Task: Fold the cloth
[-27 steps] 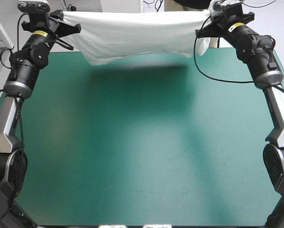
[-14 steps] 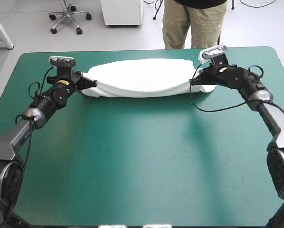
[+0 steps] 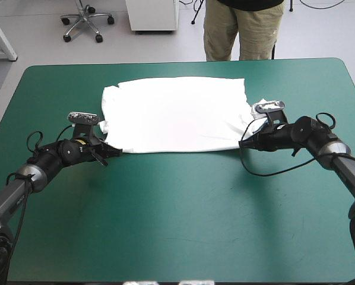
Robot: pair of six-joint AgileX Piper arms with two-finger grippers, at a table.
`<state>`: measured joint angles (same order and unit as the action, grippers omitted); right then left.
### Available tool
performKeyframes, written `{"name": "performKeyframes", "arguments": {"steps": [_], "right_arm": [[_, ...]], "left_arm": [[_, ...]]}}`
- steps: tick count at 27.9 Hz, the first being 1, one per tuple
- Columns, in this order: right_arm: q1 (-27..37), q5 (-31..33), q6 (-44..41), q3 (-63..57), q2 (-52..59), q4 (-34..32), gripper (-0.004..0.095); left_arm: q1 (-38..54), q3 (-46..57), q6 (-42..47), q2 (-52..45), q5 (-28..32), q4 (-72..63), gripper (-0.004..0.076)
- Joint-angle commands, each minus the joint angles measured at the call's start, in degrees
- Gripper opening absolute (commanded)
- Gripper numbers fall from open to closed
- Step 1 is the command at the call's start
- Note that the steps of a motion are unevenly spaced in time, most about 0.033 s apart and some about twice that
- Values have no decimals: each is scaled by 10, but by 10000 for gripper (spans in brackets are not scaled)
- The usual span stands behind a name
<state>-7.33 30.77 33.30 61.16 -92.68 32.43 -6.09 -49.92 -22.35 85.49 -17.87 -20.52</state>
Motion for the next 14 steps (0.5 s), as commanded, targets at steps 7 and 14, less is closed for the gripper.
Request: {"name": "performKeyframes", "arguments": {"steps": [7, 14], "right_arm": [[5, 43, -90, -99, 107, -95, -11], [5, 88, -138, -118, 175, -161, -13]], "left_arm": [[-1, 5, 14, -52, -151, 33, -9], [0, 5, 116, -69, -220, 186, -9]]}}
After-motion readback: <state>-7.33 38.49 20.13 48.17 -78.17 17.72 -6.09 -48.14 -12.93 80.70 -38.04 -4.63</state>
